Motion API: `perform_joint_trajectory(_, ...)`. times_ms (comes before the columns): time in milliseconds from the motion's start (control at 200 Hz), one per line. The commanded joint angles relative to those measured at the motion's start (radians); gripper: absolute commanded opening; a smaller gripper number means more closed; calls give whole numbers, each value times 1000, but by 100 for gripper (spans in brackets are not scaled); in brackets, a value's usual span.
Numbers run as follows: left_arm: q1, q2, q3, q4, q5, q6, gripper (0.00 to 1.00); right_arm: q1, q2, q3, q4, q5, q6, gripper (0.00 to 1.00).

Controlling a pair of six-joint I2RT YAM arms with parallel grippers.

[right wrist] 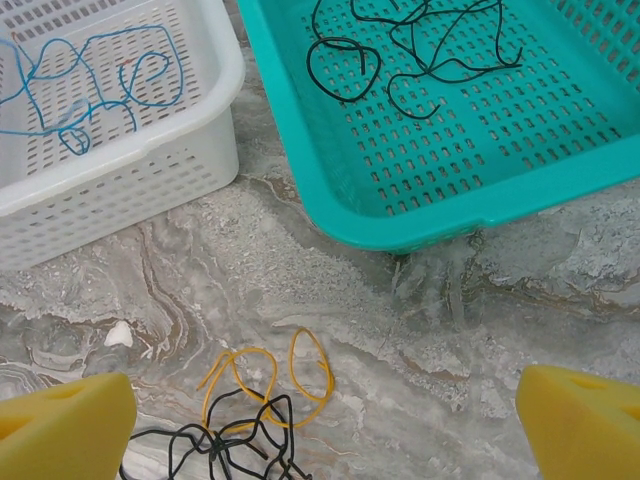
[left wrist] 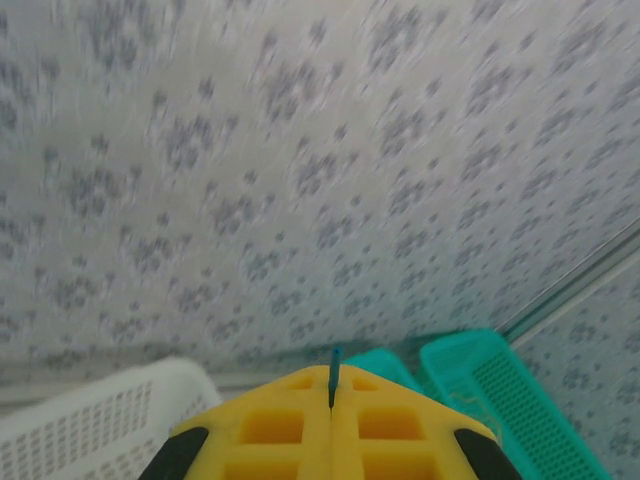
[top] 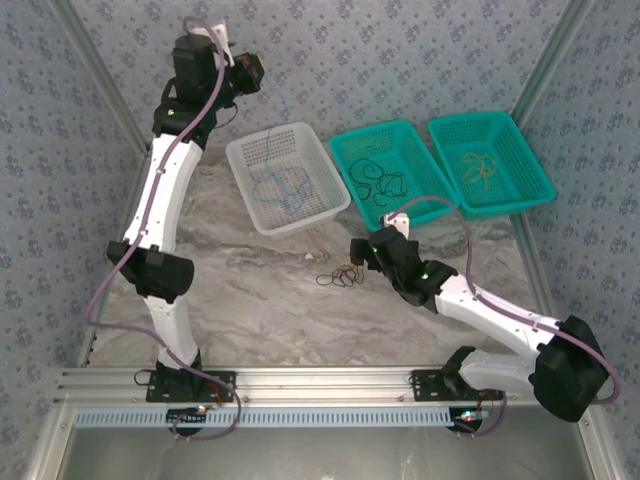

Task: Untangle the cables

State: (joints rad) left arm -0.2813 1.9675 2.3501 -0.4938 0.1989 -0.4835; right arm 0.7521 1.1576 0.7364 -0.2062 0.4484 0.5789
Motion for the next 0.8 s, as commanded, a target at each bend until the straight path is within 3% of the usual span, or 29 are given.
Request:
perform_joint_trajectory(0, 5, 20, -66, 30, 34, -16, 0, -4, 10, 10, -19, -5, 20, 100)
perform_joint_trajectory(280, 0, 22, -289, 5, 29, -48, 0, -11, 19, 23, -9, -27, 43, 100)
perform_joint_trajectory(430, -21, 24, -365, -60, -76, -31, 0, -51, 43, 55, -25, -133, 59, 100)
perform_joint_trajectory(570, -56, 46, -388, -106, -144, 14, 8, -54, 85, 109, -79, -172, 18, 100)
perform_joint_trajectory(630, -72, 66, -370, -148, -198, 23, 18, -53, 93, 115, -86, -163, 26, 100)
perform_joint_trajectory(720, -79, 78, -353, -178, -241, 26, 52, -54, 96, 114, -91, -143, 42, 100)
perform_joint_trajectory(795, -81, 66, -362, -172, -255, 27, 66, -58, 89, 105, -76, -157, 37, 100)
